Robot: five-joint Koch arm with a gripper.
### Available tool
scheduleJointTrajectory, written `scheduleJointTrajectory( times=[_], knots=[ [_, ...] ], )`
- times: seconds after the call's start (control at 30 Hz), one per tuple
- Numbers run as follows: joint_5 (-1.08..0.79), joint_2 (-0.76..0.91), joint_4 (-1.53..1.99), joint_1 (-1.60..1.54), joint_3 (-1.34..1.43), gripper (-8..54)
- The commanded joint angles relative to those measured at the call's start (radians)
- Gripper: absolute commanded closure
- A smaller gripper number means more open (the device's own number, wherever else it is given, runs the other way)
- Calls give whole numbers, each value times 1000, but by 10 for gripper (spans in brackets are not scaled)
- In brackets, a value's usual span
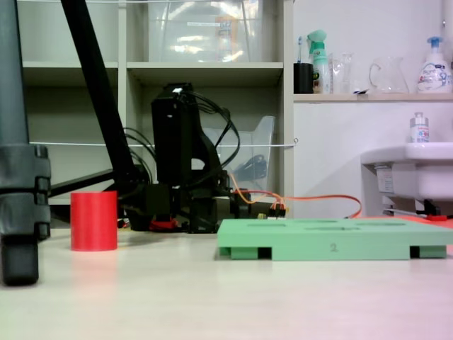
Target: Put the cylinder block into the corresponding hole
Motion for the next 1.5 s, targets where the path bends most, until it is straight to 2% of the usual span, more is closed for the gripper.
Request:
scheduleJointTrajectory(
  times=[0.0, 0.5, 0.57, 0.6, 0.63, 0.77, 0.93, 1.13, 1.47],
  knots=[
    [14, 5, -29, 11, -34, -56],
    [15, -143, 146, 44, -328, -47],
    [15, -143, 160, 51, -342, 2],
    [15, -141, 163, 54, -344, 109],
    [15, -129, 167, 58, -342, 181],
    [14, -104, 169, 57, -327, 190],
    [17, 67, 215, 9, -219, 225],
    [20, 437, 385, -296, -133, 250],
    [48, 503, 388, -900, -60, 250]
  ],
)
